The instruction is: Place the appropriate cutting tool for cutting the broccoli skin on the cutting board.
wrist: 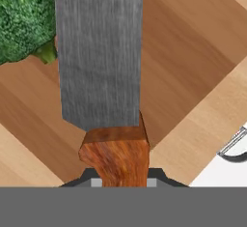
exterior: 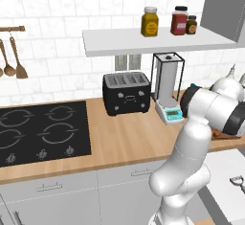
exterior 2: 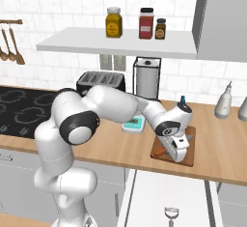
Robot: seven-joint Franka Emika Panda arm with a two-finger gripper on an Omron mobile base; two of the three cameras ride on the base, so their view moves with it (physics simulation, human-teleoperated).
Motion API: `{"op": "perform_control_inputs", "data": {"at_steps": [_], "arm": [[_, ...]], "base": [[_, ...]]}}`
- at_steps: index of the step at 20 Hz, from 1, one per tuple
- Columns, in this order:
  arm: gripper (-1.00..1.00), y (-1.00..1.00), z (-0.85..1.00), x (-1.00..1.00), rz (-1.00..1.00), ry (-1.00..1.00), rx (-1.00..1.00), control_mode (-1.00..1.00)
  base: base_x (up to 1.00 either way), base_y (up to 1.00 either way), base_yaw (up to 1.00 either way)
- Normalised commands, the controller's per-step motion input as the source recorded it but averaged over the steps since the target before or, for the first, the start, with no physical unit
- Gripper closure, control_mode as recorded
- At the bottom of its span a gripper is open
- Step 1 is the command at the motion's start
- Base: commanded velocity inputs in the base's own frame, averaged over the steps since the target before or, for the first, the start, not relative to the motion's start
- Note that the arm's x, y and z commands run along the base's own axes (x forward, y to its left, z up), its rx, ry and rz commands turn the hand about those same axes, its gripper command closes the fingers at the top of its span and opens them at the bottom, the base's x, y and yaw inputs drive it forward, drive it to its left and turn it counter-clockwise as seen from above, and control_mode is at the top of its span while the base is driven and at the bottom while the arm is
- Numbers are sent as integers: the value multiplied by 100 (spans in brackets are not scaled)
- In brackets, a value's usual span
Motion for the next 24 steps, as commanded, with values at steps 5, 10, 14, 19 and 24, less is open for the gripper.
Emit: {"op": "perform_control_inputs", "data": {"at_steps": [5, 10, 14, 19, 24], "arm": [[100, 0, -15, 23, 0, 0, 0, -100], [100, 0, -13, 26, 0, 0, 0, -100], [-100, 3, -28, 12, 0, 0, 0, -100], [-100, 13, -8, -2, 0, 0, 0, -100], [-100, 42, 33, -35, 0, 0, 0, -100]], "base": [[0, 0, 0], [0, 0, 0], [0, 0, 0], [0, 0, 0], [0, 0, 0]]}}
